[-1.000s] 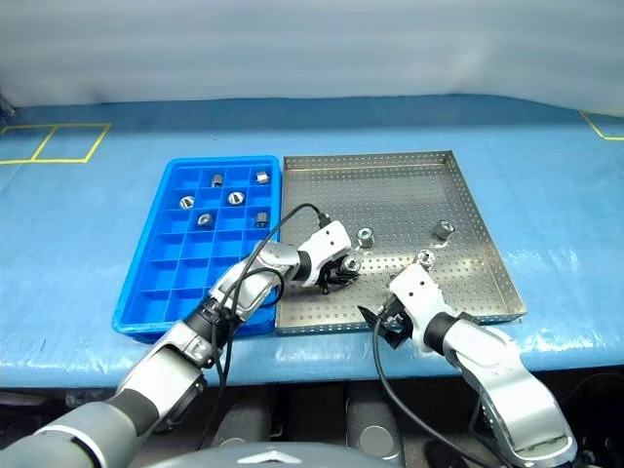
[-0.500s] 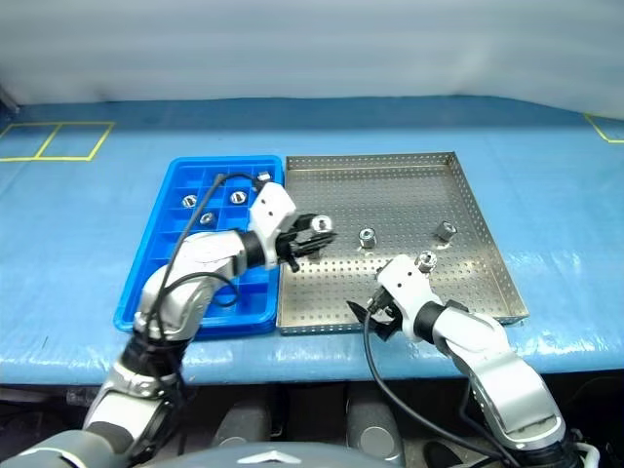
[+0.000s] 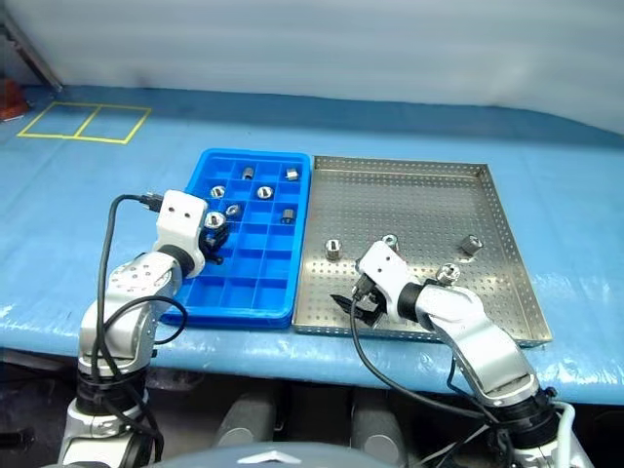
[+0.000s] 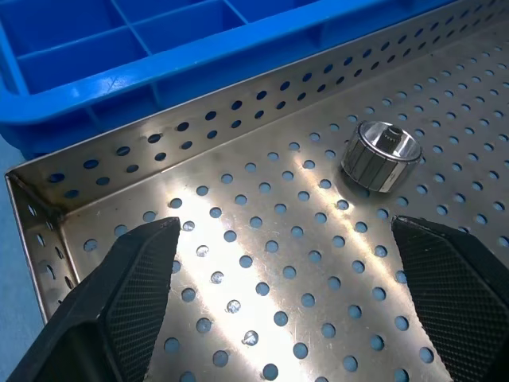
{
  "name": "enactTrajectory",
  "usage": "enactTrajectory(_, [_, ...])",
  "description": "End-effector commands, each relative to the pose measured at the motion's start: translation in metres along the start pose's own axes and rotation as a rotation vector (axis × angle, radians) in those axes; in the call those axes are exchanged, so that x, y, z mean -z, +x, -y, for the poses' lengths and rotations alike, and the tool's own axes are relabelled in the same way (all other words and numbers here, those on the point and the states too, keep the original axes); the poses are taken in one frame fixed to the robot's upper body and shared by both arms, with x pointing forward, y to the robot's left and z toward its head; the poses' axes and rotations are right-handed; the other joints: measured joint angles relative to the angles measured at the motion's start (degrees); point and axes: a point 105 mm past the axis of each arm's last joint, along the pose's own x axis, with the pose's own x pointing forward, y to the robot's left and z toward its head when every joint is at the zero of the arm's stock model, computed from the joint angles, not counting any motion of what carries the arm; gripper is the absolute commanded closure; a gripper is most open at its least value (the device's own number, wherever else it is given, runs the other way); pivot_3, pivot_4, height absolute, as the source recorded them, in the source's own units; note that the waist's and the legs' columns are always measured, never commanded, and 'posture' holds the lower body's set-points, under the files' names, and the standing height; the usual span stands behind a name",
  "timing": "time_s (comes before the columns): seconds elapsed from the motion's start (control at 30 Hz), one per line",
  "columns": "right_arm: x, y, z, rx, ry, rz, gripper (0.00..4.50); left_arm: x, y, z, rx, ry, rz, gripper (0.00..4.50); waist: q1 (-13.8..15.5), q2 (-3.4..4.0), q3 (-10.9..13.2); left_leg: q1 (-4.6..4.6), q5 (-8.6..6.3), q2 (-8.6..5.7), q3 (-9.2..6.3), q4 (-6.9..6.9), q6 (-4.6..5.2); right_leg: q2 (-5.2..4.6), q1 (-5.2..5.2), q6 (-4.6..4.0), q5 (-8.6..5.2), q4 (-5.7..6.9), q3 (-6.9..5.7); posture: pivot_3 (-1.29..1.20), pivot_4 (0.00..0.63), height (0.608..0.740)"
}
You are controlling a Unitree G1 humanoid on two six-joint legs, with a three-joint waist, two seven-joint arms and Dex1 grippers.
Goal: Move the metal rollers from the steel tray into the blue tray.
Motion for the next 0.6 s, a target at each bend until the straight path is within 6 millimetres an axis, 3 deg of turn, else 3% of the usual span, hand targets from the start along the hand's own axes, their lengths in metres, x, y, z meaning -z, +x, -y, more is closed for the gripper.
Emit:
enactTrajectory(0.03, [-0.01,-0.003,0.003,0.004,-0.045,0.031,0.0,-0.004,0.004,-0.013,-0.094,-0.017,0.025,2.82,0.19,0.0,0.0,0.0,0.0,0.0,0.0,0.0,-0.01,0.0,0.0,0.0,0.0,0.0,0.0,0.22,0.15,0.74])
enactTrajectory(0.37, [-0.008,-0.006,0.001,0.014,-0.041,0.025,0.0,0.004,0.019,-0.022,-0.168,-0.027,0.005,2.82,0.13,-0.03,0.01,-0.01,0.0,0.01,0.0,-0.04,-0.02,0.0,-0.03,-0.02,-0.01,0.0,-0.02,0.19,0.15,0.74])
enactTrajectory(0.5, [-0.008,-0.009,0.004,0.035,-0.043,0.019,0.0,0.002,0.019,-0.027,-0.222,-0.013,0.018,1.5,0.11,-0.03,0.01,-0.02,0.0,0.0,0.0,-0.04,-0.03,-0.01,-0.04,-0.03,-0.01,-0.01,-0.02,0.18,0.15,0.74])
enactTrajectory(0.6, [-0.008,-0.01,0.004,0.042,-0.041,0.017,0.0,-0.013,0.016,-0.029,-0.255,-0.074,0.099,0.45,0.03,-0.03,0.01,-0.02,0.0,0.0,0.01,-0.03,-0.03,-0.02,-0.03,-0.03,-0.01,-0.02,-0.02,0.17,0.15,0.74])
